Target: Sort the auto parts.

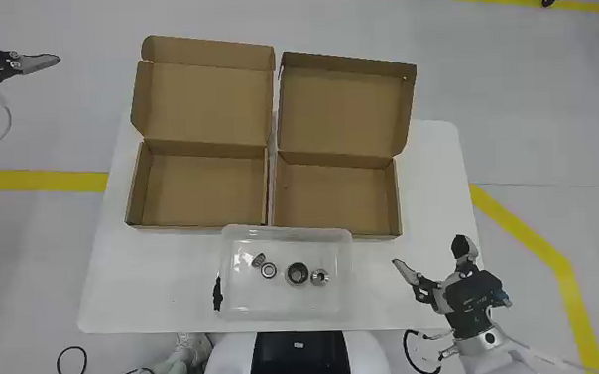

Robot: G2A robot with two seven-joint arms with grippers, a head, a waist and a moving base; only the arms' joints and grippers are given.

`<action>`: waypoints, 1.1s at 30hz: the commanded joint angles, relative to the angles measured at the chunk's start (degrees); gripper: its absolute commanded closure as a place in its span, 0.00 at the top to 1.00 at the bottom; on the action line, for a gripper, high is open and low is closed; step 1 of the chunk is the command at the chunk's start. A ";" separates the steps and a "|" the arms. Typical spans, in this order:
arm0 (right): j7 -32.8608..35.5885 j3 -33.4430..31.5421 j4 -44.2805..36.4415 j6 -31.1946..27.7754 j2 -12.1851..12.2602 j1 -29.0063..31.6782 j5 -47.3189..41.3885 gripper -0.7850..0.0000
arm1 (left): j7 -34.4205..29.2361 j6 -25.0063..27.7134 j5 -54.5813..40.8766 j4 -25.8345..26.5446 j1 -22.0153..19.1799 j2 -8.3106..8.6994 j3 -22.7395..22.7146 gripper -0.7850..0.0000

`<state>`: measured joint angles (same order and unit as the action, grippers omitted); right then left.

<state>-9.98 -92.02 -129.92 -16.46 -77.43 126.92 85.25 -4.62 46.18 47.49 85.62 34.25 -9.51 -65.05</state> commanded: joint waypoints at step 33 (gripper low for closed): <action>19.66 14.28 4.21 -13.13 0.82 -18.04 10.37 1.00 | 0.00 0.00 0.00 0.00 0.00 0.00 0.00 1.00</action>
<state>7.98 -79.14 -126.26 -28.39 -76.62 110.87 95.35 -4.62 46.18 47.49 85.62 34.25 -9.51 -65.05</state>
